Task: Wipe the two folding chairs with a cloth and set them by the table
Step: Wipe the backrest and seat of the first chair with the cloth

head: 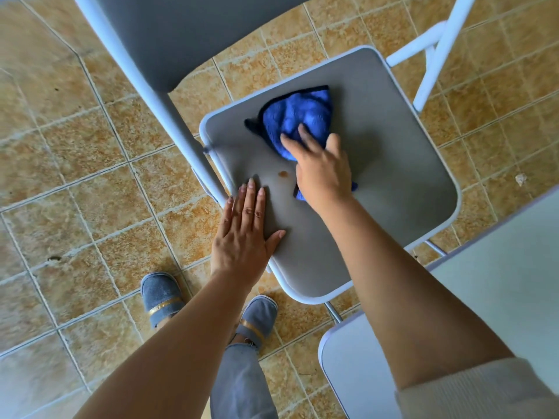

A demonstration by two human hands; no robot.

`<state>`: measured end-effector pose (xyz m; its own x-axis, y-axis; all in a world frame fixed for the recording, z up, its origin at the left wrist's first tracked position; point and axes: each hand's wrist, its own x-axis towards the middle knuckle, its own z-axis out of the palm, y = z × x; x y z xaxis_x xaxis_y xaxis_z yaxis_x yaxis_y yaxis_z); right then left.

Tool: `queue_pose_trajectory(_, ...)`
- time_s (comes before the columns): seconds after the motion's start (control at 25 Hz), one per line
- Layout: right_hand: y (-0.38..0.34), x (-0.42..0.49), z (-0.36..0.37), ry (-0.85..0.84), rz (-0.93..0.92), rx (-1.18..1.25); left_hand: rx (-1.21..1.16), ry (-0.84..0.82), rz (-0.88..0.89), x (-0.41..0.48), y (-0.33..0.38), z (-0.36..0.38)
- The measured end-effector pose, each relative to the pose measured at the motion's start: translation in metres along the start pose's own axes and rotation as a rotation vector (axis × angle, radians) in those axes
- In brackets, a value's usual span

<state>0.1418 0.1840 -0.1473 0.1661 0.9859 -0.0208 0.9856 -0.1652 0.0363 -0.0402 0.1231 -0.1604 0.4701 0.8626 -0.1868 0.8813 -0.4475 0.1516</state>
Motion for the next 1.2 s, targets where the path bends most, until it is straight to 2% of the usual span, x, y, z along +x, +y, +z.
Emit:
queue_pose_trajectory(0.08,0.021,-0.029,-0.003,0.010,-0.136,-0.064,0.010,-0.011,-0.006,-0.003,-0.006,-0.002)
queue_pose_trajectory(0.16,0.058,-0.048,-0.007,0.020,-0.136,-0.117,0.005,-0.015,-0.012,-0.003,-0.006,-0.003)
queue_pose_trajectory(0.28,0.079,-0.035,-0.011,-0.014,0.214,-0.071,0.002,-0.013,-0.025,-0.002,-0.004,-0.004)
queue_pose_trajectory(0.36,0.052,-0.017,-0.009,-0.012,0.375,0.012,0.001,-0.018,-0.024,-0.002,-0.004,-0.003)
queue_pose_trajectory(0.44,0.017,-0.016,-0.007,-0.008,0.297,0.040,0.002,-0.024,-0.017,-0.002,-0.004,-0.003)
queue_pose_trajectory(0.56,-0.008,-0.057,-0.007,0.001,0.075,-0.006,0.002,-0.043,-0.020,-0.002,-0.005,-0.004)
queue_pose_trajectory(0.64,0.004,-0.089,-0.012,-0.016,-0.017,-0.044,-0.005,-0.050,-0.022,-0.002,-0.005,-0.005)
queue_pose_trajectory(0.72,0.034,-0.108,-0.016,-0.002,-0.010,-0.101,-0.008,-0.057,-0.017,-0.002,-0.005,-0.005)
queue_pose_trajectory(0.84,0.076,-0.097,-0.019,-0.020,0.246,-0.107,-0.012,-0.066,-0.021,-0.002,-0.005,-0.005)
queue_pose_trajectory(0.92,0.074,-0.065,-0.012,-0.011,0.541,-0.014,-0.016,-0.064,-0.023,-0.001,-0.005,-0.005)
queue_pose_trajectory(0.96,0.062,-0.053,-0.010,0.003,0.618,0.036,-0.020,-0.063,-0.024,-0.001,-0.004,-0.005)
queue_pose_trajectory(1.0,0.044,-0.044,-0.009,0.025,0.598,0.073,-0.033,-0.054,-0.030,0.000,-0.004,-0.006)
queue_pose_trajectory(1.08,0.018,-0.050,-0.006,0.075,0.393,0.062,-0.068,-0.031,-0.016,0.001,-0.001,-0.008)
queue_pose_trajectory(1.2,0.022,-0.095,-0.009,-0.024,0.073,-0.025,-0.108,0.003,0.024,0.015,-0.001,-0.014)
